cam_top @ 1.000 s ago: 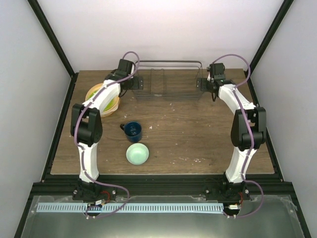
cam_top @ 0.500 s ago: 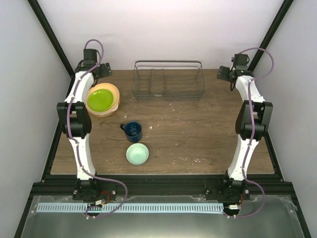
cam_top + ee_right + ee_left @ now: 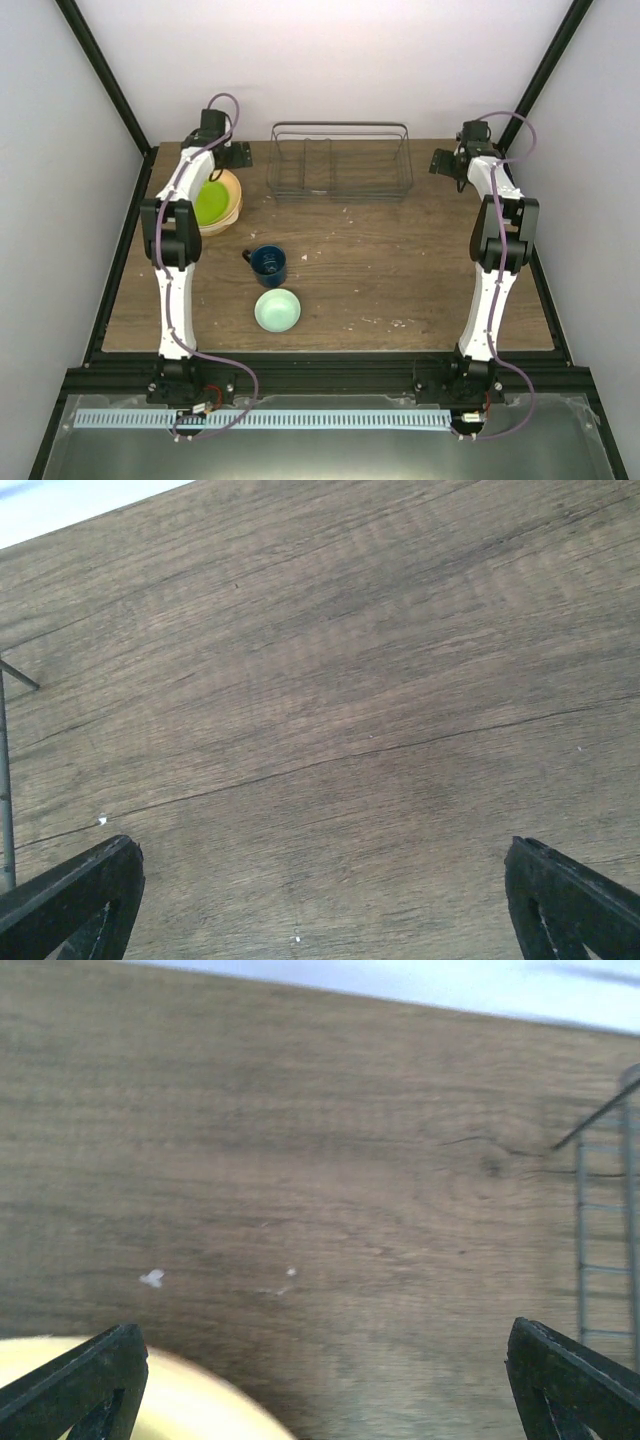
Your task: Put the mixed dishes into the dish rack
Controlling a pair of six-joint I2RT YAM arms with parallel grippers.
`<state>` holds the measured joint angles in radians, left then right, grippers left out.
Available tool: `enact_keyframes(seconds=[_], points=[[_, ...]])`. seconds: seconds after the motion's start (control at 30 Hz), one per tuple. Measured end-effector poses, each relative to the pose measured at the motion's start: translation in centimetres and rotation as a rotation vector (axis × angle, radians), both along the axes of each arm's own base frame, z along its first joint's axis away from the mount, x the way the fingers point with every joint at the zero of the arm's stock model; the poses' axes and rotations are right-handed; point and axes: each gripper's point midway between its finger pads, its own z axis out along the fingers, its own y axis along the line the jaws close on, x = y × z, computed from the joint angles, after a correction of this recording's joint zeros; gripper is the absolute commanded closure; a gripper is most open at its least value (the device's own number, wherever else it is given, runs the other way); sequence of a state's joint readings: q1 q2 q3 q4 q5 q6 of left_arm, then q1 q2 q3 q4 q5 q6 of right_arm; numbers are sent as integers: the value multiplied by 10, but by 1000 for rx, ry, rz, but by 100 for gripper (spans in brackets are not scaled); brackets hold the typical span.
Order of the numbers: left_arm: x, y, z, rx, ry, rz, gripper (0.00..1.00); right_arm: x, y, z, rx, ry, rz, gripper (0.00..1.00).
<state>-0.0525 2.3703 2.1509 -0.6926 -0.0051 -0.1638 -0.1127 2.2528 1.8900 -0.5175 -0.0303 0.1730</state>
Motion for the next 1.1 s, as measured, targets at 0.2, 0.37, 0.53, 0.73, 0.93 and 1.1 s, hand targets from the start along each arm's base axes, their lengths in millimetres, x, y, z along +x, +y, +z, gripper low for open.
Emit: enact_keyframes(seconds=[0.2, 0.37, 0.53, 0.73, 0.93, 1.1], points=[[10, -28, 22, -7, -60, -61, 0, 3, 4, -1, 12, -4, 21, 0], [9, -46, 8, -7, -38, -97, 0, 3, 11, -14, 18, 18, 50, 0], [7, -53, -14, -10, 5, -114, 0, 2, 20, -28, 24, 44, 77, 0], [4, -56, -23, -9, 20, -127, 0, 4, 38, -30, 25, 41, 130, 0], [-11, -60, -42, -16, 70, -143, 0, -7, 50, -43, 25, 64, 175, 0], [-19, -65, -46, -20, 84, -155, 0, -26, 53, -53, 23, 97, 186, 0]])
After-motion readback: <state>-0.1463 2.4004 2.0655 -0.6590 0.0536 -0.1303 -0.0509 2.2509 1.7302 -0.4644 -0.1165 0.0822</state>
